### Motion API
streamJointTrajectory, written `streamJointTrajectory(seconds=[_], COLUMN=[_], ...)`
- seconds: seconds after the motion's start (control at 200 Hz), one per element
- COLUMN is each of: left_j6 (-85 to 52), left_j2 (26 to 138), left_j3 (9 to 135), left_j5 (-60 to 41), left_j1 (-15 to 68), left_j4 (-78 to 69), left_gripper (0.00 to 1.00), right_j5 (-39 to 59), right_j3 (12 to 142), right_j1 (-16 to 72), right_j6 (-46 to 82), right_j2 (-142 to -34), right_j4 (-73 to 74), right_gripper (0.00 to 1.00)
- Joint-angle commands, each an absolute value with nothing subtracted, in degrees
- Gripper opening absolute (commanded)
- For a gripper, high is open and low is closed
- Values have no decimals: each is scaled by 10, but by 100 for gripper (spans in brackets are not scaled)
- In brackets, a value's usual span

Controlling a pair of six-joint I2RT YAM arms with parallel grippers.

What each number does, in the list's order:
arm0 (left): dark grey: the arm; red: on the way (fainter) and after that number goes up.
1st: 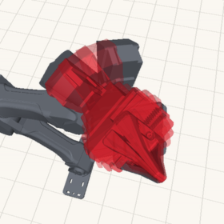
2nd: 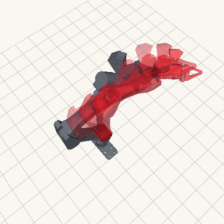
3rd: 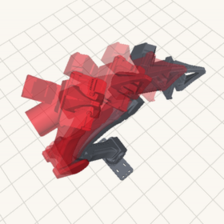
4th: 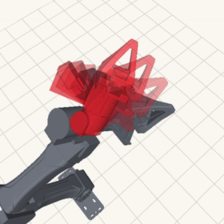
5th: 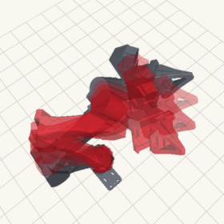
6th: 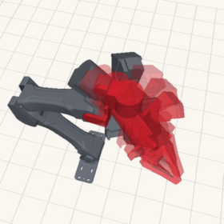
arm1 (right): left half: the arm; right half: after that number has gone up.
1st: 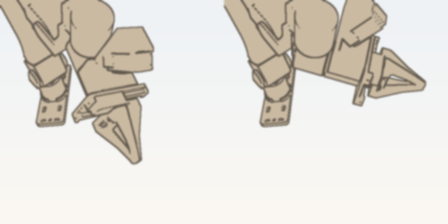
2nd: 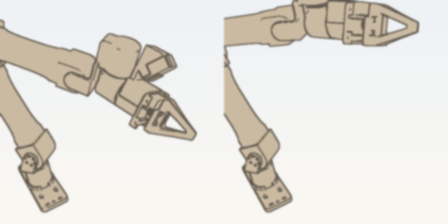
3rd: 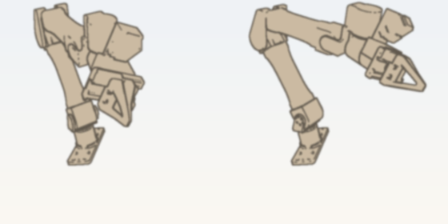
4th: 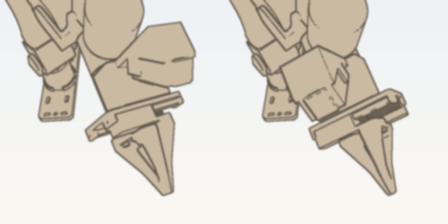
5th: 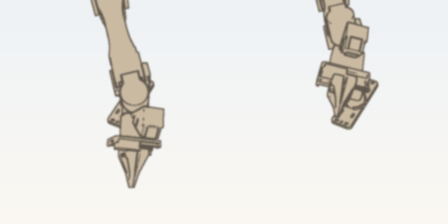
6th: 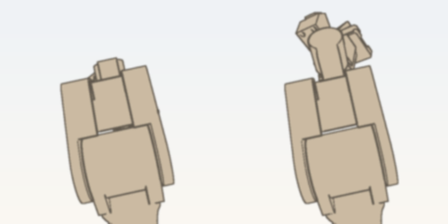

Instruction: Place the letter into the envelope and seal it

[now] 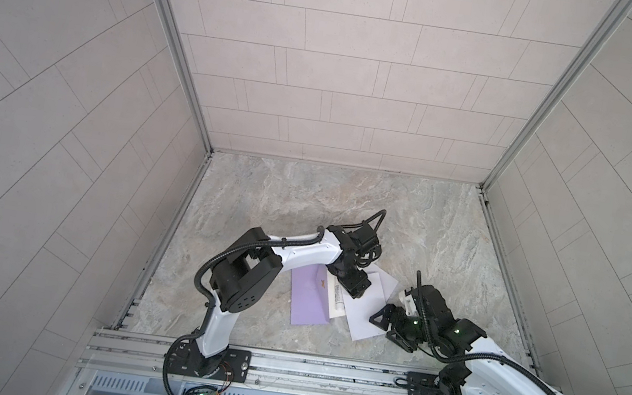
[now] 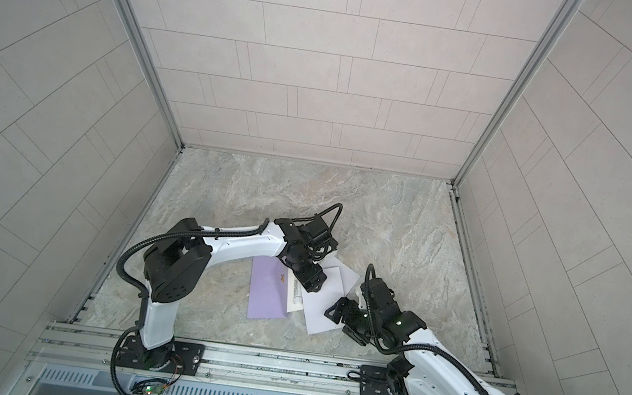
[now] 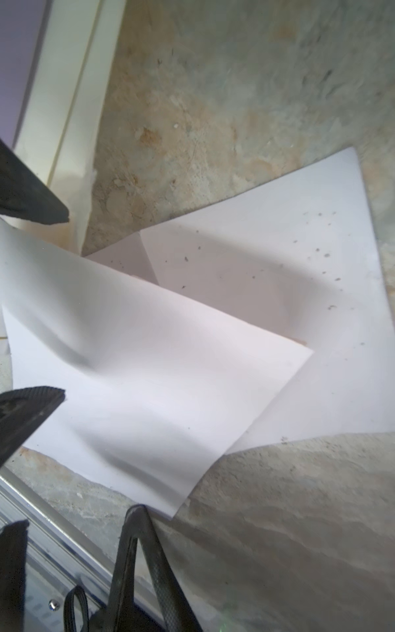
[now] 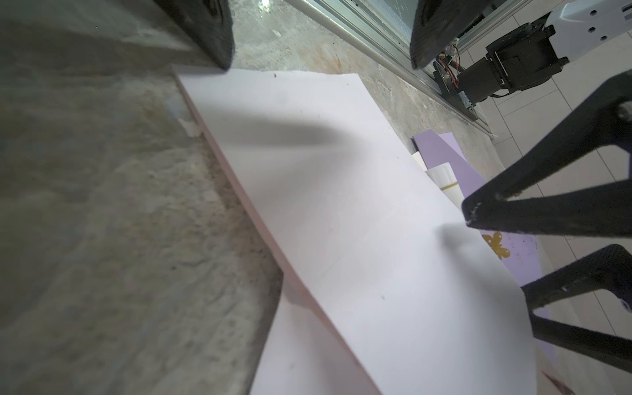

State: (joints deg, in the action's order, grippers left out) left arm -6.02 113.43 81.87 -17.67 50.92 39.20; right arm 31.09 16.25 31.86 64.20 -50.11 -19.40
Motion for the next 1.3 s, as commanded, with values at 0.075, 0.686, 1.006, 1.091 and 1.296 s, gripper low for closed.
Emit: streamJointTrajectory(seconds=[0.075, 0.686, 1.006, 1.091, 1.296], left_j6=[-42, -52, -44, -33, -11], left_j2=[1155, 1174, 1179, 1169, 1163], left_j3=[849, 915, 913, 910, 914], left_j5=[-172, -216, -264, -269, -301], left_j1=[510, 504, 504, 504, 504], left_j4=[423, 447, 459, 458, 466], left_gripper=[81, 63, 60, 63, 76], right_j5=[229, 184, 179, 179, 177], right_j3=[178, 256, 267, 268, 273], right_j1=[319, 248, 229, 223, 217], right_j6=[582, 472, 442, 435, 417], right_j2=[-579, -679, -700, -709, -730], right_j4=[-264, -333, -343, -341, -337], right_gripper=[83, 83, 83, 83, 83])
